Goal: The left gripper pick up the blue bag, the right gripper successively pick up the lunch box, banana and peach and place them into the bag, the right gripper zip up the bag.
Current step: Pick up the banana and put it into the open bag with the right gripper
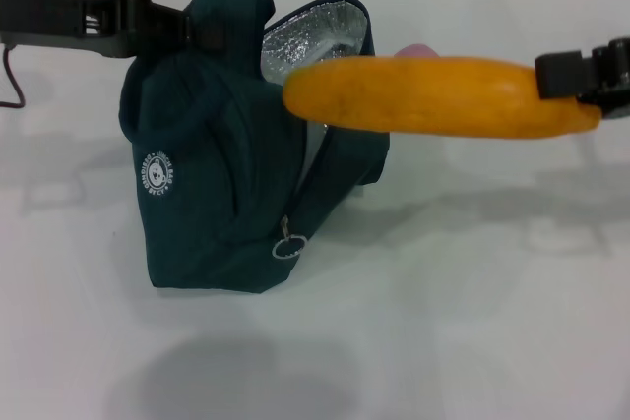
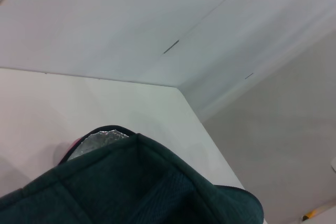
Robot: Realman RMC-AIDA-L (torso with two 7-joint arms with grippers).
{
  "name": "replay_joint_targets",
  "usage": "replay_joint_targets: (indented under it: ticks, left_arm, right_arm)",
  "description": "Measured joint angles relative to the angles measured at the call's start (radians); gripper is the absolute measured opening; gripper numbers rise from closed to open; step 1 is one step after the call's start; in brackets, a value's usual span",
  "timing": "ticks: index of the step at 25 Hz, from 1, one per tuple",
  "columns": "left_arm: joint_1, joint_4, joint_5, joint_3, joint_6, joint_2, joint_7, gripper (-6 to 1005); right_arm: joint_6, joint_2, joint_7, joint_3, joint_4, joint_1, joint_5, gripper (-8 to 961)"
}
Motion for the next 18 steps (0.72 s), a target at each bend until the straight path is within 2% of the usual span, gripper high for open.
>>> replay_joint_targets:
  ticks: [13, 18]
  left_arm:
    - [0.017, -0.02, -0.002, -0.001, 0.002, 0.0, 0.02, 36]
    - [0.012, -0.035, -0.002, -0.002, 0.004, 0.002, 0.035, 36]
  right_arm:
    - [0.083, 0.011, -0.076, -0.008, 0.091, -0.034, -0.029, 428]
    - [0.116, 0.03, -0.088, -0.028, 0.112, -0.027, -0.051, 428]
